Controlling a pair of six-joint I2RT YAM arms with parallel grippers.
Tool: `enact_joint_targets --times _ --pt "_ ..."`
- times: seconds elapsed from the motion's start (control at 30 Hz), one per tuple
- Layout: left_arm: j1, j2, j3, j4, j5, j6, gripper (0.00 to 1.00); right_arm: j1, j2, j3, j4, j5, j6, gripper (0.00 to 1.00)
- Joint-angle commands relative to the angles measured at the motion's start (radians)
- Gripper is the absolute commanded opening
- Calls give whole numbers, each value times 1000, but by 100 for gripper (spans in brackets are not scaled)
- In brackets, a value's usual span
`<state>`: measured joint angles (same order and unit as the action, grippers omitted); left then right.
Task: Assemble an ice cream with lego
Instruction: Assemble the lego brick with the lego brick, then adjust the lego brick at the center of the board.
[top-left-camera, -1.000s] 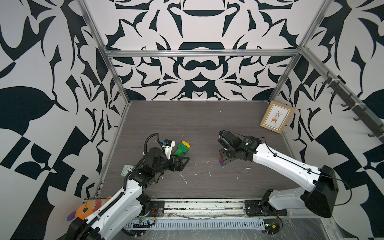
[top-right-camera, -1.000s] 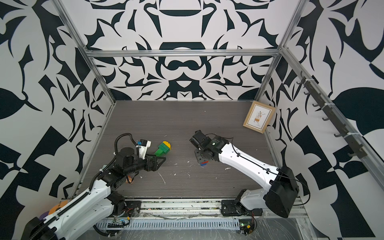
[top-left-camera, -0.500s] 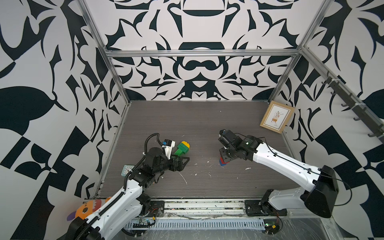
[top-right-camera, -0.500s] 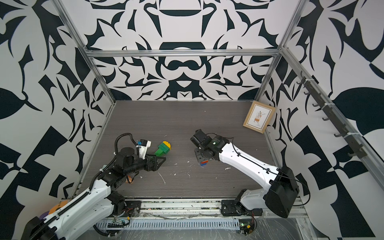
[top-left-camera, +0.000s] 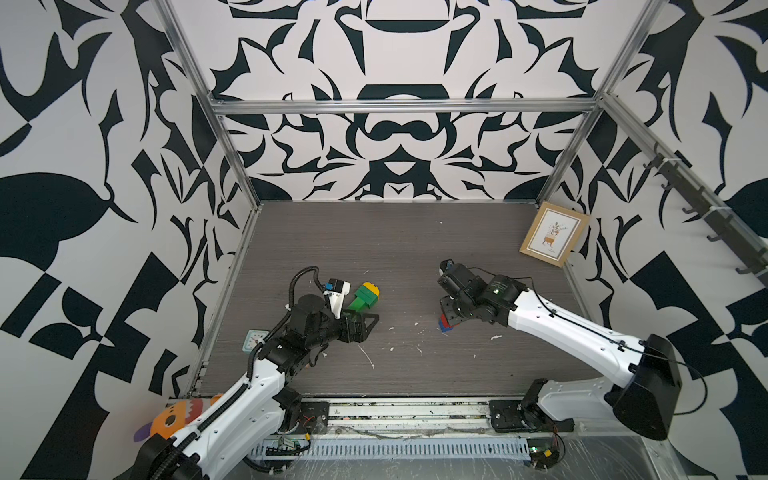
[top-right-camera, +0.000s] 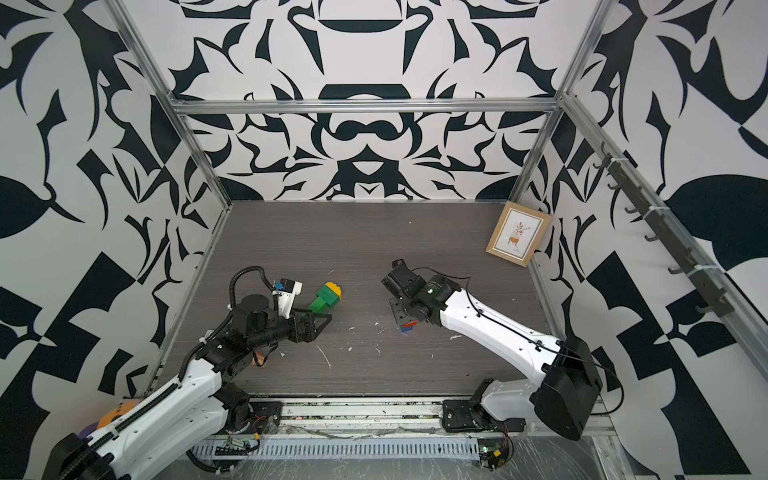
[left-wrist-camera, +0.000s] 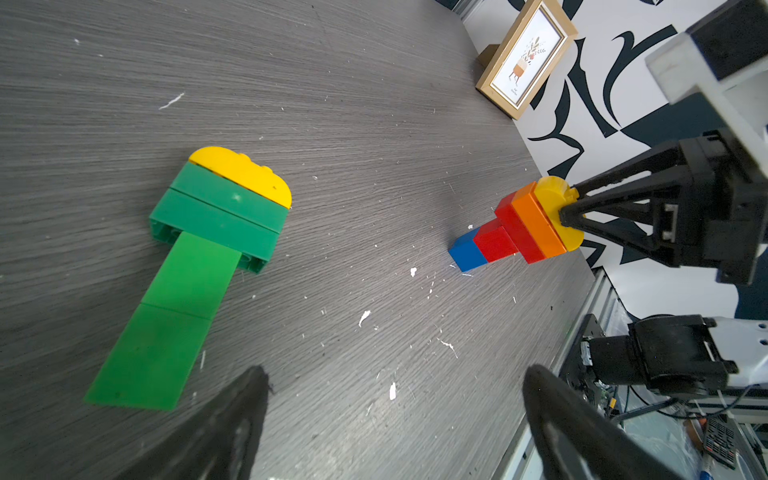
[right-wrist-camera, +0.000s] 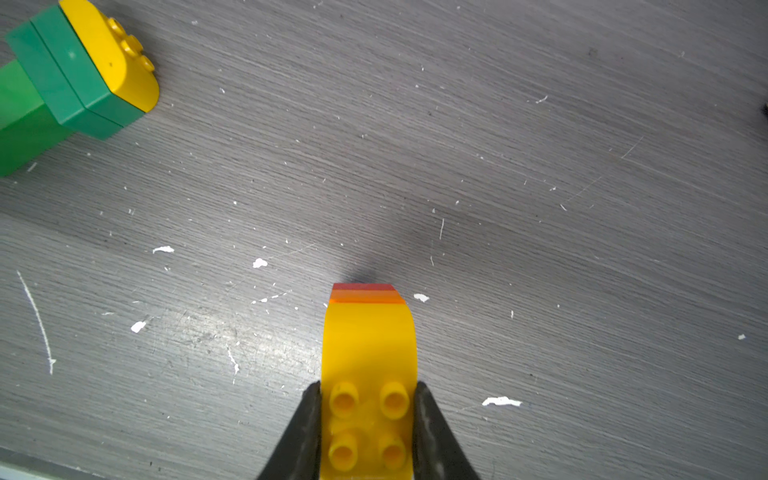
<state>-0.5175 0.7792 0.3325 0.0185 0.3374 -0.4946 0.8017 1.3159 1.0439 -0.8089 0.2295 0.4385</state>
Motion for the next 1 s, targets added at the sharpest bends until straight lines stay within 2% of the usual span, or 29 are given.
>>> enact_joint_targets --times 0.0,0.17,0.4,0.53,0.77,0.97 --pt "-3 -4 4 -3 3 -6 99 -3 43 -86 -96 -78 12 15" --pt "-3 -9 3 -9 3 -7 99 -1 49 -125 -119 -109 37 13" --pt "-3 -9 2 -9 5 -8 99 10 69 -192 -142 -145 90 1" --pt "-3 -20 -5 -12 3 -10 99 19 51 -162 -159 -88 98 0" --pt "-4 -51 -2 -38 -1 -11 99 19 52 -6 -178 18 43 0" --pt "-3 -90 -7 -55 -21 -11 99 17 40 26 -132 68 15 0"
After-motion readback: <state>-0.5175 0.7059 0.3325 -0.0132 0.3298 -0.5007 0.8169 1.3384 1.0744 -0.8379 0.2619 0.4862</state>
